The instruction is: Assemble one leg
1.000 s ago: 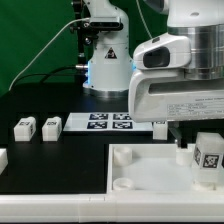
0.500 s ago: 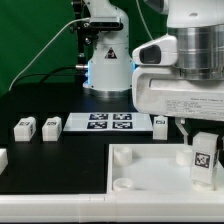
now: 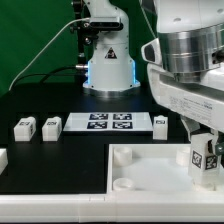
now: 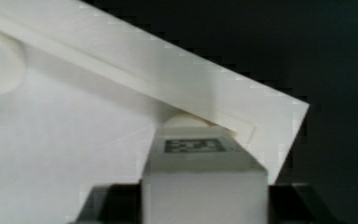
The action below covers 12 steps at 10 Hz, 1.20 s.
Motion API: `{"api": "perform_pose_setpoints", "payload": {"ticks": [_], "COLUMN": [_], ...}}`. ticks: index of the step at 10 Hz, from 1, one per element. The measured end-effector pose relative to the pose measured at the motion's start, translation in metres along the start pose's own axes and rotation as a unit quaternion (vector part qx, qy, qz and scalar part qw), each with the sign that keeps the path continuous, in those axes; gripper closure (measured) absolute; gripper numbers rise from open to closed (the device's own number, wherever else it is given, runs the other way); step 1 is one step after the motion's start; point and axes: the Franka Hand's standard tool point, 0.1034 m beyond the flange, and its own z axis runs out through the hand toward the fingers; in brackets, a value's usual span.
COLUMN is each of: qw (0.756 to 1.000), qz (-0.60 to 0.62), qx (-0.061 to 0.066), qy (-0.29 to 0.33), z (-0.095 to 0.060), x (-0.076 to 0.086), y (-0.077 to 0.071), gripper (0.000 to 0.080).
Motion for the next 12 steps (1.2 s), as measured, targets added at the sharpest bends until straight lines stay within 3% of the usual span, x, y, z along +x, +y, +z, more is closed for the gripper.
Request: {"api": "perform_pose_setpoints", "payload": {"ticks": [2, 3, 4, 5, 6, 7, 10, 11, 12], "qw": [1.000, 1.000, 0.998, 0.990, 0.972, 0.951, 0.900, 0.872, 0.840], "qz": [-0.026, -0.027, -0.062, -0.141, -0.233, -0.305, -0.433, -0.487, -0.540], "qx": [0.000, 0.000, -0.003, -0.015, -0.037, -0.049, -0.051, -0.053, -0.055], "qy": [0.000, 0.000, 0.002, 0.005, 0.020, 0.026, 0.019, 0.017, 0.015], "z": [0.000, 0.000, 0.000, -0.001, -0.002, -0.002, -0.001, -0.001, -0.001], "x": [0.000, -0.001, -0.003, -0.011, -0.022, -0.031, -0.028, -0.026, -0.013], "y": [0.000, 0.000, 0.000, 0.002, 0.002, 0.002, 0.002, 0.002, 0.004], "gripper": [0.0503, 0.0304, 0.0304, 0.0177, 0.0155, 0.0155, 0.0151, 0.0151, 0.0151]}}
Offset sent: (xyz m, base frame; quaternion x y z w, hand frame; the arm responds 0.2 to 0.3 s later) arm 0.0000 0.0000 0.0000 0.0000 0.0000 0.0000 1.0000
